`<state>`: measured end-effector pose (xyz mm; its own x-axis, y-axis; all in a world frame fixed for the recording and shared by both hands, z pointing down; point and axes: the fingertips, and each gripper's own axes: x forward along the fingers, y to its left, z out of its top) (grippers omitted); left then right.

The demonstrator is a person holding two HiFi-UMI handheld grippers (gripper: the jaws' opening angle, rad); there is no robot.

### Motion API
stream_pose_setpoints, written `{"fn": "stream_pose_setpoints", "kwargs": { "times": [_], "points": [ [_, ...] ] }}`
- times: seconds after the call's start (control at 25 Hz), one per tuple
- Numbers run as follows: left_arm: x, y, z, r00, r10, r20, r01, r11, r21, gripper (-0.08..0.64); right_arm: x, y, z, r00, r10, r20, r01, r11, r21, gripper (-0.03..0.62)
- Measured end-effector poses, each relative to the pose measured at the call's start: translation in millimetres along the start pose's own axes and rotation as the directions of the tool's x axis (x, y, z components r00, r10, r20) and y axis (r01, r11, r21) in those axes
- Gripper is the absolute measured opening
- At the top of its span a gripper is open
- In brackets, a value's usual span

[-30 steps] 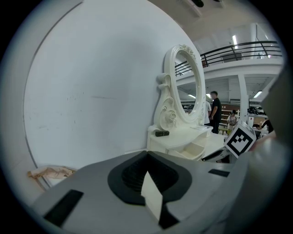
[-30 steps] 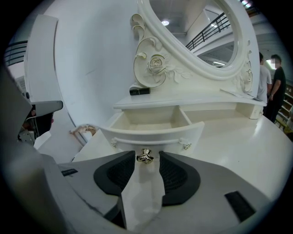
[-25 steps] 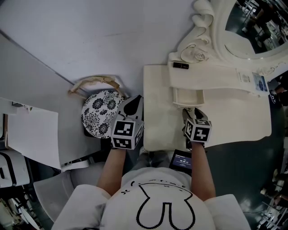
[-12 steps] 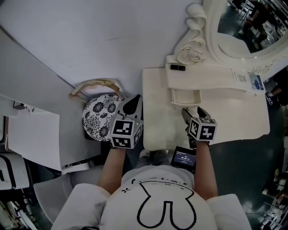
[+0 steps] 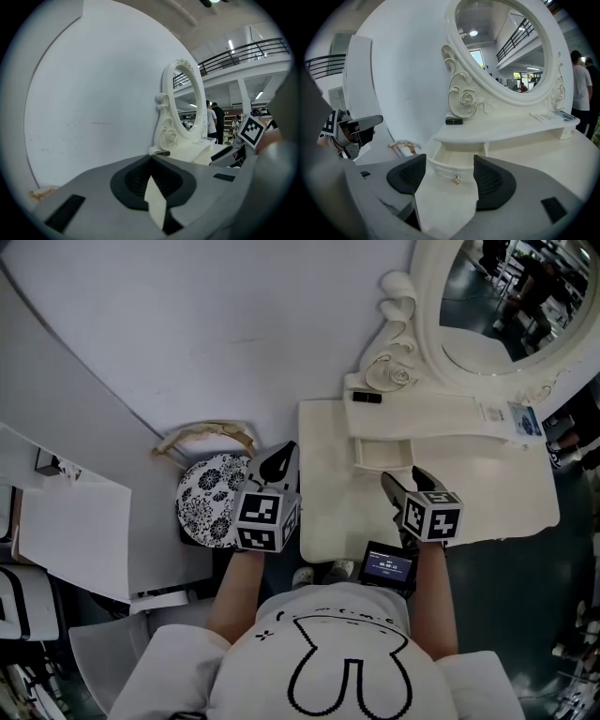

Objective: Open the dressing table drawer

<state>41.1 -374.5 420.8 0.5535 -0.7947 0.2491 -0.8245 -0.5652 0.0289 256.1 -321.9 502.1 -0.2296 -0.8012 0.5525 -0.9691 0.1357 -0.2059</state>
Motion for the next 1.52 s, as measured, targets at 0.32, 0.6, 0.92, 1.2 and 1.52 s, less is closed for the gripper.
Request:
{"fn": "stream_pose_setpoints", "kwargs": {
  "times": [0.32, 0.6, 0.92, 1.2, 1.52],
  "points": [
    [1.1, -5.7, 23.4, 0.998, -0.010, 0.060, 0.009, 1.000, 0.018, 0.029, -21.0, 11.2, 34.5, 0.996, 0.049, 0.081, -0.045, 0.998, -0.051, 0.299],
    [2.7, -6.1, 35.9, 0.995, -0.017, 0.097, 0.015, 1.000, 0.022, 0.029, -39.3, 26.0, 69.4, 0.970, 0.099, 0.223, -0.076, 0.991, -0.108, 0.205],
    [5.4, -2.9, 42.6, 0.994, -0.034, 0.107, 0.031, 0.999, 0.024, 0.029, -61.5, 34.2, 105.8, 0.909, 0.084, 0.408, -0.033, 0.991, -0.131, -0.011],
    [6.5, -6.8, 47.7, 0.991, -0.059, 0.117, 0.056, 0.998, 0.032, 0.029, -71.2, 39.0, 114.0, 0.884, 0.086, 0.460, -0.005, 0.985, -0.174, -0.015],
    [8.3, -11.1, 51.3, 0.989, -0.081, 0.126, 0.078, 0.997, 0.030, 0.029, -78.3, 38.9, 117.1, 0.878, 0.067, 0.475, 0.037, 0.978, -0.206, -0.017]
  ]
}}
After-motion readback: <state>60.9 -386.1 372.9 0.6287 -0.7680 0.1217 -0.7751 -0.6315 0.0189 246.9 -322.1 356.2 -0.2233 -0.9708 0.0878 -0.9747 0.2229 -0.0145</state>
